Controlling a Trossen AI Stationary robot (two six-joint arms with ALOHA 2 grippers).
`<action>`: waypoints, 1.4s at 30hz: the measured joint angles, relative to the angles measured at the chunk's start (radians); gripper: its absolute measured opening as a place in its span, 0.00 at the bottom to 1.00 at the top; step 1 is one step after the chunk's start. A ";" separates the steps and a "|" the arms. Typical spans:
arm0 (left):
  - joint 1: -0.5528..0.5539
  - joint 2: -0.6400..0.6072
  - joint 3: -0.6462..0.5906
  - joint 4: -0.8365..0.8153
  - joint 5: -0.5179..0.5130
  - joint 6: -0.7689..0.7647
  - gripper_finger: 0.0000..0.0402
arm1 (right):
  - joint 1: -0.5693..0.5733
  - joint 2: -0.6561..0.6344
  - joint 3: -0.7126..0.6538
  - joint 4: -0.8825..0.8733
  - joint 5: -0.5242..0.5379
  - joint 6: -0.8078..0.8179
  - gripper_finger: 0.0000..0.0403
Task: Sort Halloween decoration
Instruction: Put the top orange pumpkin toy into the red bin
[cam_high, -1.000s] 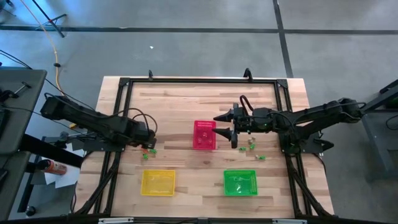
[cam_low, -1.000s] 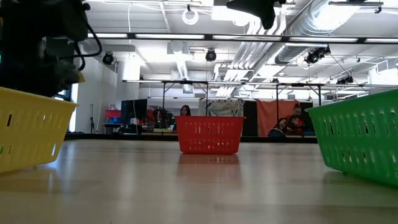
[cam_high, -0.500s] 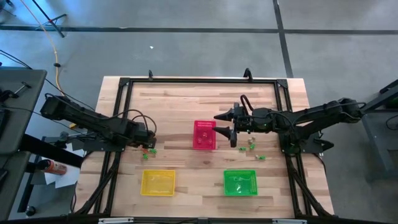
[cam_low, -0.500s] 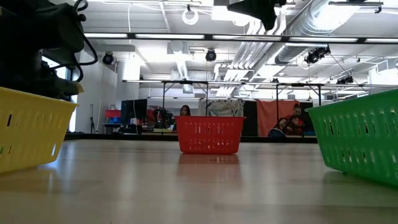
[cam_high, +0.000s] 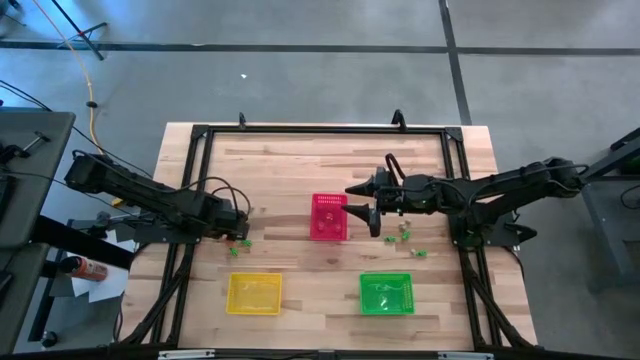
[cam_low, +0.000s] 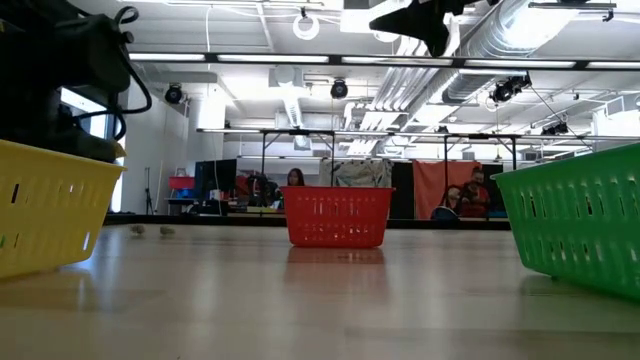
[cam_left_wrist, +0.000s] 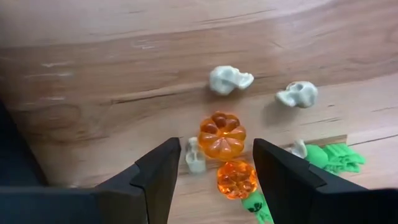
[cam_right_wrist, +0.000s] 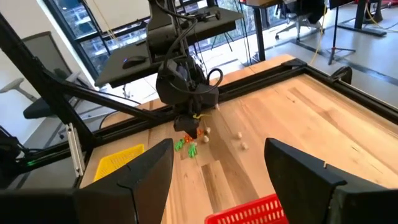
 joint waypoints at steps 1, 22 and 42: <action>0.001 0.000 0.000 0.001 -0.003 -0.003 0.49 | 0.000 0.000 0.000 -0.002 0.000 0.000 0.62; 0.001 0.002 0.000 0.024 -0.072 0.165 0.49 | 0.000 0.000 0.000 -0.006 0.000 0.005 0.62; 0.001 0.000 -0.014 0.019 -0.068 0.155 0.34 | 0.000 0.000 0.000 -0.007 0.000 0.004 0.62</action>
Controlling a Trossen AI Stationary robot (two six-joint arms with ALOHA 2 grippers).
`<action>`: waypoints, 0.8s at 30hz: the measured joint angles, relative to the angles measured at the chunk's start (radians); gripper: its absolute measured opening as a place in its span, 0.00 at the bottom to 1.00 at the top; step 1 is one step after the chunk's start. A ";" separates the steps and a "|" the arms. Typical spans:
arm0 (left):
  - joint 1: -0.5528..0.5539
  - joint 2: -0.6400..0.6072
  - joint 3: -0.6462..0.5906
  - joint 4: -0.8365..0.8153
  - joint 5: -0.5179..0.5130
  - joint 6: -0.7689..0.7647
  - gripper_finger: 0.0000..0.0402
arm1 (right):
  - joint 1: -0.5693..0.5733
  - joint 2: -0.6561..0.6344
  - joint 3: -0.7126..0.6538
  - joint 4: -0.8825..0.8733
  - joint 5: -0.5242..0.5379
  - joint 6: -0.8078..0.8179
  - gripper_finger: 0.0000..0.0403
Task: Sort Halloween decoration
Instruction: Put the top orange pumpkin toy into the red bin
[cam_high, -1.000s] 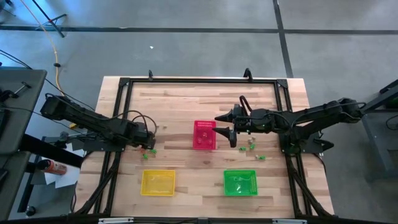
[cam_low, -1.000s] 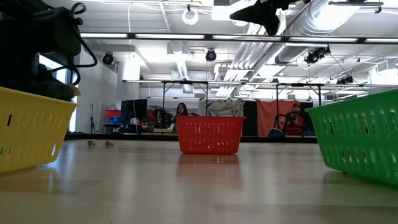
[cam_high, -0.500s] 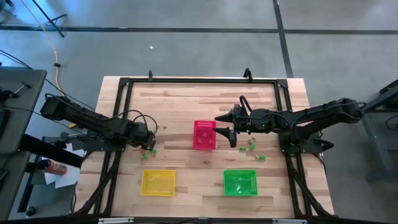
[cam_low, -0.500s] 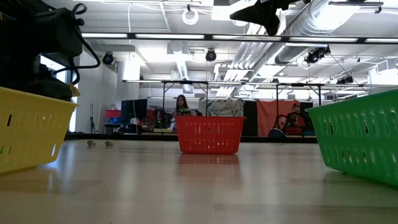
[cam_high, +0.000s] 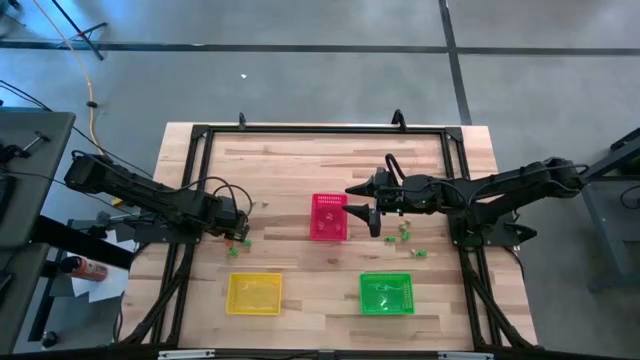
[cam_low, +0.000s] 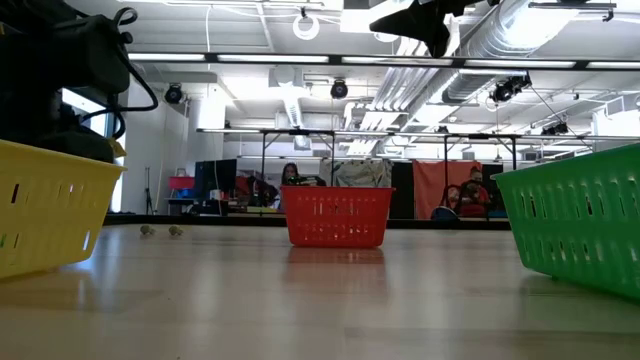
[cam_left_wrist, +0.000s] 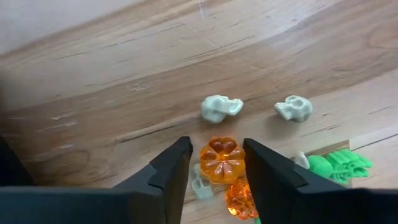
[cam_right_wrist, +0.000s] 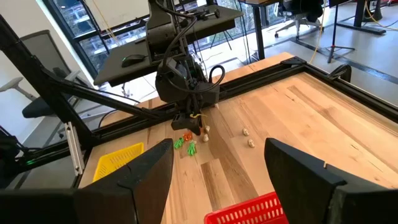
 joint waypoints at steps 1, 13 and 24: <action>0.000 0.000 0.000 -0.001 -0.001 0.000 0.33 | 0.000 0.000 0.000 0.000 0.000 0.000 0.62; 0.000 0.000 -0.001 -0.003 -0.002 0.006 0.21 | 0.000 0.000 0.000 -0.020 0.000 0.000 0.62; 0.000 0.001 -0.001 0.000 -0.003 0.001 0.21 | 0.000 0.000 0.000 -0.023 0.000 0.000 0.62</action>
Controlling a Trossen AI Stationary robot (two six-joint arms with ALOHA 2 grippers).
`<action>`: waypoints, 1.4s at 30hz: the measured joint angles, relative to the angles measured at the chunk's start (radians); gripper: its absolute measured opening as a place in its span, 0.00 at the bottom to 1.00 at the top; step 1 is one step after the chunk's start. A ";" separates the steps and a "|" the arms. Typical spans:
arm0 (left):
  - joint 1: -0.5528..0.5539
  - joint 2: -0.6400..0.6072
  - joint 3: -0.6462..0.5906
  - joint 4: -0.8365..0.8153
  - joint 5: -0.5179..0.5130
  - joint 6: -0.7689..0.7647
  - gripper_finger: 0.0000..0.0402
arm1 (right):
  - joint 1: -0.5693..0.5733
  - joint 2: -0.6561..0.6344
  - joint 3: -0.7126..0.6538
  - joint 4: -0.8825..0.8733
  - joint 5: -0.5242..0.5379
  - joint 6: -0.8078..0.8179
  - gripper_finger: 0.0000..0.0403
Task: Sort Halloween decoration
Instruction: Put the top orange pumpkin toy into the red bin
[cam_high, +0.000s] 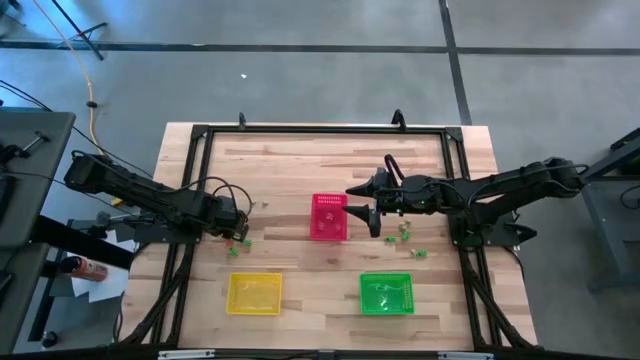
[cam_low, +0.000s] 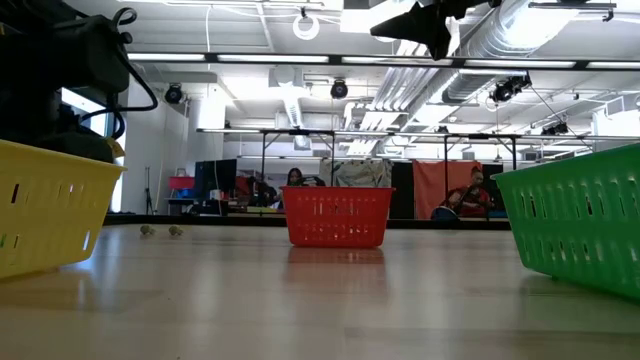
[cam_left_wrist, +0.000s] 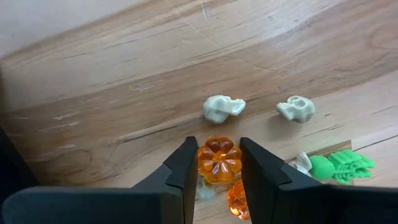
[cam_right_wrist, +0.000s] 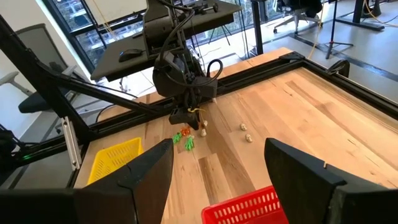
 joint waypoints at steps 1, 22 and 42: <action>0.000 0.000 0.000 0.000 0.000 0.000 0.21 | 0.000 0.000 0.000 0.000 0.000 0.000 0.62; 0.004 -0.268 0.111 -0.075 0.016 0.108 0.20 | 0.000 0.000 0.000 0.001 0.000 0.000 0.62; 0.190 -0.071 0.194 1.130 -0.050 0.913 0.27 | 0.000 0.000 0.000 0.256 0.000 -0.007 0.62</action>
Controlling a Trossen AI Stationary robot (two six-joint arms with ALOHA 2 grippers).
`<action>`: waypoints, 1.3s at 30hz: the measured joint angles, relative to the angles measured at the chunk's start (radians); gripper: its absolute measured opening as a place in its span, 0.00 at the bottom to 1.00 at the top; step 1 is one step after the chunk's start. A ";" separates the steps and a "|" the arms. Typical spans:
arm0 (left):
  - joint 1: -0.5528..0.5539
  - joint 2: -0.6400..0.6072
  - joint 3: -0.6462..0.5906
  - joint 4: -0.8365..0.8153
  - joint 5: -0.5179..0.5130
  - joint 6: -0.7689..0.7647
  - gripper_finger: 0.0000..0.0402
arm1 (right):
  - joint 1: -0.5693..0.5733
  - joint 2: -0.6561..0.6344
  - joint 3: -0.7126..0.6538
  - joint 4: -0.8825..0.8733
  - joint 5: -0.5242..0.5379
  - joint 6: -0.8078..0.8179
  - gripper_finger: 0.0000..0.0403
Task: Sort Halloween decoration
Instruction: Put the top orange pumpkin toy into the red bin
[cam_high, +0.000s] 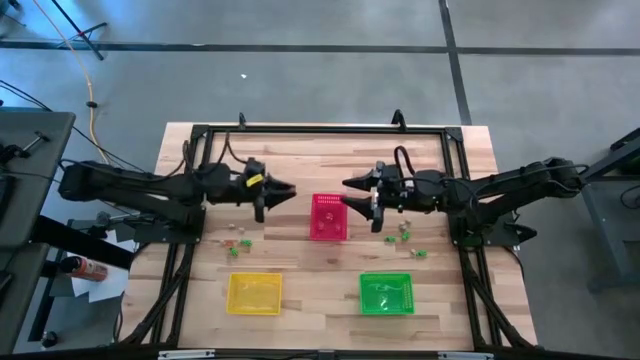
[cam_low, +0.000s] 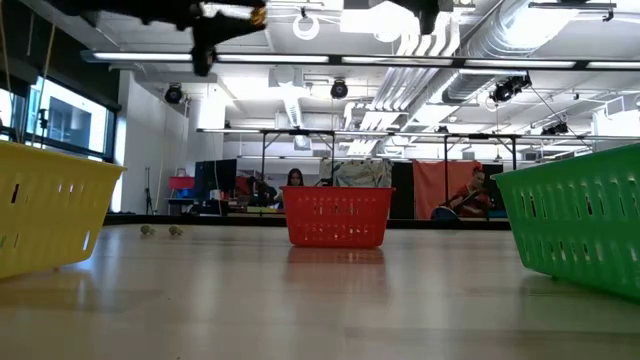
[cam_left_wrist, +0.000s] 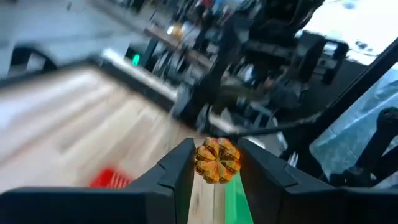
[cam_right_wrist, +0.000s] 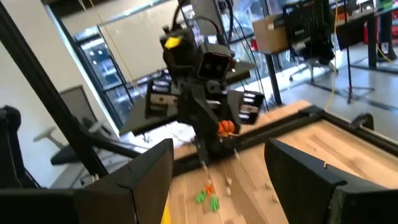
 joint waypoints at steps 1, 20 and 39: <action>0.006 0.025 0.010 0.039 0.007 0.028 0.28 | -0.002 0.000 0.000 0.011 0.000 -0.001 0.62; 0.021 0.282 0.312 -0.052 0.069 0.386 0.28 | -0.015 0.000 0.000 -0.016 0.000 -0.203 0.62; 0.031 0.374 0.471 -0.375 0.019 0.446 0.28 | -0.073 -0.056 0.000 -0.030 0.001 -0.229 0.62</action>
